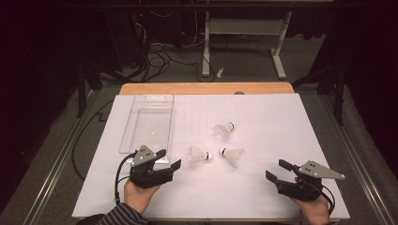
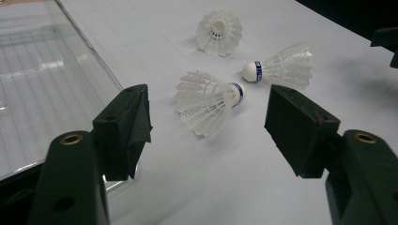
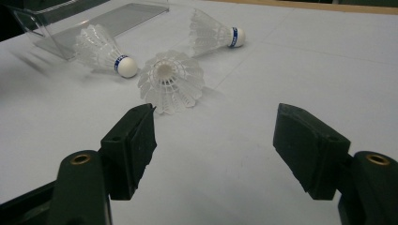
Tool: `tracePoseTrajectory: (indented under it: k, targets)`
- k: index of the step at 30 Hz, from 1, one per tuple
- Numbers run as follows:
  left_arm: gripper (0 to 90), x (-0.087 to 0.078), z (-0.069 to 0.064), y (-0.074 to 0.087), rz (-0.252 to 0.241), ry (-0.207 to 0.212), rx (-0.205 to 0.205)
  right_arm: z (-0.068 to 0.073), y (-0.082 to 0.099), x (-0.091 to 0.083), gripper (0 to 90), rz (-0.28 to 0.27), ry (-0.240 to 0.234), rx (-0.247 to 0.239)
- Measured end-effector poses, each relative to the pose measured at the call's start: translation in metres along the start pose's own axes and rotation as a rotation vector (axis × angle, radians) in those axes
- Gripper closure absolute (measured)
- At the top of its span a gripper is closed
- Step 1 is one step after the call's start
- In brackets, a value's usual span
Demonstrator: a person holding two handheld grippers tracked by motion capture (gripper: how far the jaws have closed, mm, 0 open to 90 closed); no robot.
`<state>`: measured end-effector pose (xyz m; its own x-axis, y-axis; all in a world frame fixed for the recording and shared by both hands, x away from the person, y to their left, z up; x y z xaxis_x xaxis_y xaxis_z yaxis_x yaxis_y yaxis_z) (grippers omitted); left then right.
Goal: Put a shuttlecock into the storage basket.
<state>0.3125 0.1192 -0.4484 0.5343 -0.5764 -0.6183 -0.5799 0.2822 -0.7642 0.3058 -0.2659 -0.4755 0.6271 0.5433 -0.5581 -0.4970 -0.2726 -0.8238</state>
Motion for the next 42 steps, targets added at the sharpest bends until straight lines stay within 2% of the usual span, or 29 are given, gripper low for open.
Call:
tracePoseTrajectory:
  k: [7,13,29,42]
  targets:
    - [33.7,0.005,0.001,-0.001,0.023,0.005,0.009,0.000,0.000,0.000,30.5,0.002,-0.001,0.000]
    - [34.6,0.006,0.001,-0.004,0.016,0.005,0.009,0.000,0.000,0.000,30.6,0.002,0.000,-0.003]
    - [37.0,0.018,-0.007,-0.012,0.039,0.043,0.022,0.001,0.000,0.000,30.7,0.003,-0.002,-0.005]
    - [36.8,0.027,-0.011,-0.017,0.067,0.045,0.033,0.000,0.000,0.000,30.7,0.003,-0.001,-0.005]
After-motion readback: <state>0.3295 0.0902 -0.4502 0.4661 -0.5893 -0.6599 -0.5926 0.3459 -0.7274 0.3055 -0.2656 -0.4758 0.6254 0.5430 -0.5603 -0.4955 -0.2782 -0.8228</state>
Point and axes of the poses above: each handheld gripper's, and its own axes: x roughly forward along the jaws, y roughly out of its underside, z roughly to its left, the point moved 6 cm from there along x, roughly forward along the jaws, and after that the axes turned 8 degrees about z, right-handed, at the moved point
